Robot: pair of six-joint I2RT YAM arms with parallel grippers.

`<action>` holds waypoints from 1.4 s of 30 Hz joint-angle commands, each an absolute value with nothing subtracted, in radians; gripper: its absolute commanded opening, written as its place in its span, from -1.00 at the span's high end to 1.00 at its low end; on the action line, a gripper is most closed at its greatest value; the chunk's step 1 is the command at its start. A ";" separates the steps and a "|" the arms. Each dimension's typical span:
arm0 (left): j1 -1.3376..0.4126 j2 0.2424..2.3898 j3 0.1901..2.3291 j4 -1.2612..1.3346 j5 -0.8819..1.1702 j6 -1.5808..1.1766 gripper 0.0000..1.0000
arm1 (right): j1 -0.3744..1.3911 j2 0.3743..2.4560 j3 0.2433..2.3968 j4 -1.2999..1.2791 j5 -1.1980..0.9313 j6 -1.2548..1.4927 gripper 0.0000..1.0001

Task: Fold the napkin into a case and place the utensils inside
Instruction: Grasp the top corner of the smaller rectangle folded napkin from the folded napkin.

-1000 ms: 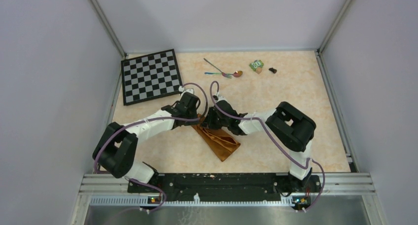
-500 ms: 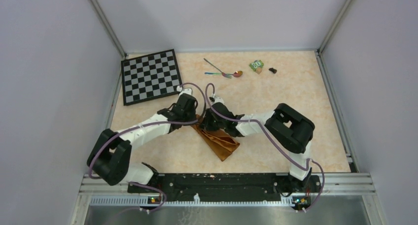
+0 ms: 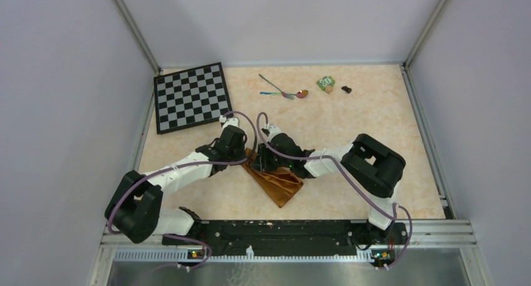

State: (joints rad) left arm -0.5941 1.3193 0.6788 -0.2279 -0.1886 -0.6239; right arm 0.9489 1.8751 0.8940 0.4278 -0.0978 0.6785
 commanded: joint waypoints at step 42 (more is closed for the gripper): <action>-0.589 1.317 0.641 -0.167 -0.126 -0.695 0.99 | 0.896 1.996 0.961 0.686 -0.323 0.891 0.59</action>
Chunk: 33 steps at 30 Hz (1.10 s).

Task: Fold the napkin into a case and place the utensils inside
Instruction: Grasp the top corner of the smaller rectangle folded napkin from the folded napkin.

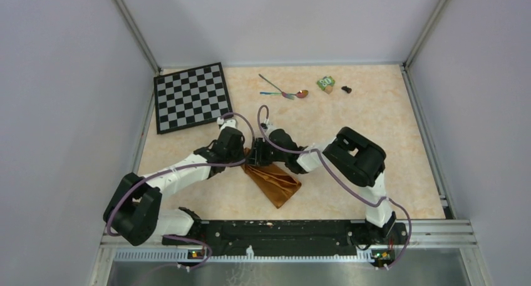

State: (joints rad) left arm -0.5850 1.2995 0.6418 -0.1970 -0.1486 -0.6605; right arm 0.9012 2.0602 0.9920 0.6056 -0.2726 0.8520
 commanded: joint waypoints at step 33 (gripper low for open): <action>-0.513 1.268 0.505 -0.189 0.015 -0.815 0.63 | 0.928 1.861 0.998 0.316 -0.154 0.494 0.41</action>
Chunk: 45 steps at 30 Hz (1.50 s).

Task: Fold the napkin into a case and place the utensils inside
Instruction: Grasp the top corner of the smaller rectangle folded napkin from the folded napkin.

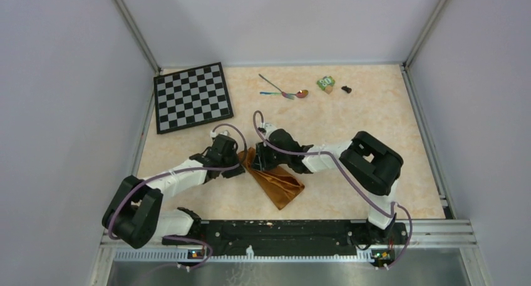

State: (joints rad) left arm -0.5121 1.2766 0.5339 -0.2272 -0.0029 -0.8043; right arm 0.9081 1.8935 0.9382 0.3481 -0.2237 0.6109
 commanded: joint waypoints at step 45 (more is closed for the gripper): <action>-0.490 1.229 0.430 -0.116 0.064 -0.842 0.73 | 0.993 1.812 1.022 0.246 -0.089 0.305 0.28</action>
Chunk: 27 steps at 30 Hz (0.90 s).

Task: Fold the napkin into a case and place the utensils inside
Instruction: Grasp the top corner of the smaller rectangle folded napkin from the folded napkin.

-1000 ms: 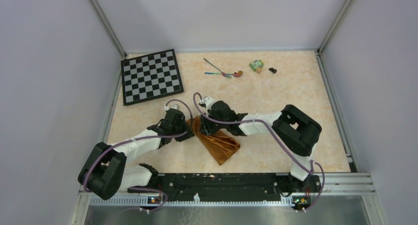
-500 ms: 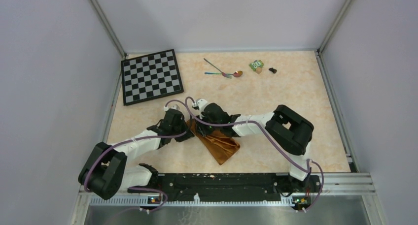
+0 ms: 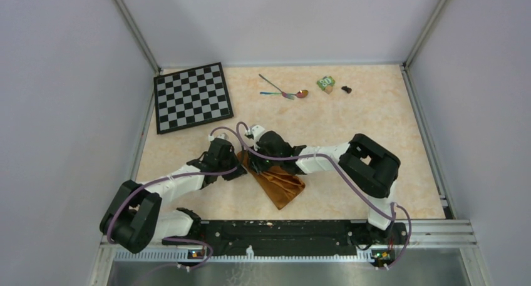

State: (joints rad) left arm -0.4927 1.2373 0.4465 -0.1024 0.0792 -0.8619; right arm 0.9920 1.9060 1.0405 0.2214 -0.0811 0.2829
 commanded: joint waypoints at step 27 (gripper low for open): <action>-0.490 1.242 0.439 -0.097 0.085 -0.850 0.77 | 0.988 1.924 1.052 0.254 -0.063 0.261 0.61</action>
State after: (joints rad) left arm -0.4927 1.2263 0.4400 -0.1066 0.0792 -0.8619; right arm 0.9901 1.8996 1.0149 0.2424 -0.0792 0.2691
